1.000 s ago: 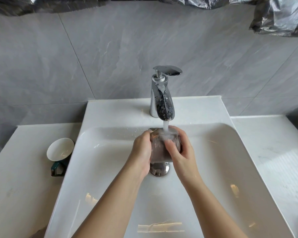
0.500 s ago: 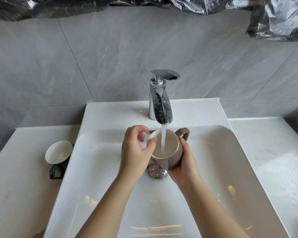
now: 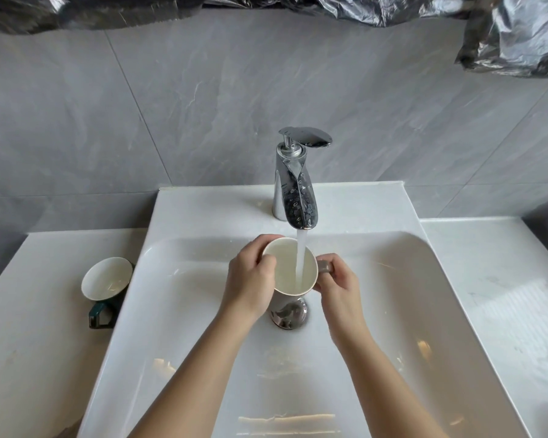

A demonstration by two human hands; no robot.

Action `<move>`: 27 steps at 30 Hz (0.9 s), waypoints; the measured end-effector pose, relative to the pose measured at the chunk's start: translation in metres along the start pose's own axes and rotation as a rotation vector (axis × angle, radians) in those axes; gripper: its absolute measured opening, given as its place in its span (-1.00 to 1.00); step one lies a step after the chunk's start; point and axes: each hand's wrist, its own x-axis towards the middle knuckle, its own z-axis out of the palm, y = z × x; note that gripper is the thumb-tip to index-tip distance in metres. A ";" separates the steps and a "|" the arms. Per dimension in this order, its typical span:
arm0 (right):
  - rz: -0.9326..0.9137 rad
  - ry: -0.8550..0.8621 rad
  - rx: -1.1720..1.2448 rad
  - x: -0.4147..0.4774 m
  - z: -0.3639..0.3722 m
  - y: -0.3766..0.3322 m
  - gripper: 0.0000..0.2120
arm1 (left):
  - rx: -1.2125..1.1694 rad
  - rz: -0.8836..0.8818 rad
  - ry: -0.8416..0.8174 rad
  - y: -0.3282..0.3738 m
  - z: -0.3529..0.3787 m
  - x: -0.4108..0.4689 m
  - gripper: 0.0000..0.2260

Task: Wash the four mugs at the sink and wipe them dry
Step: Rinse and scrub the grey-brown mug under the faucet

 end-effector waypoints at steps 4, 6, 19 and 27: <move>-0.085 -0.187 -0.180 -0.001 -0.016 -0.006 -0.93 | 0.216 0.194 -0.031 0.002 -0.005 0.007 -0.66; -0.092 -0.246 -0.240 -0.003 -0.020 -0.005 -0.90 | 0.251 0.236 -0.058 0.006 -0.008 0.008 -0.67; 0.153 -0.299 -0.079 -0.014 -0.032 -0.019 -0.69 | -0.336 -0.323 -0.317 -0.009 -0.012 0.004 -0.55; 0.151 -0.197 -0.160 -0.017 -0.031 -0.009 -0.55 | -0.362 -0.314 -0.211 -0.012 -0.016 -0.004 -0.64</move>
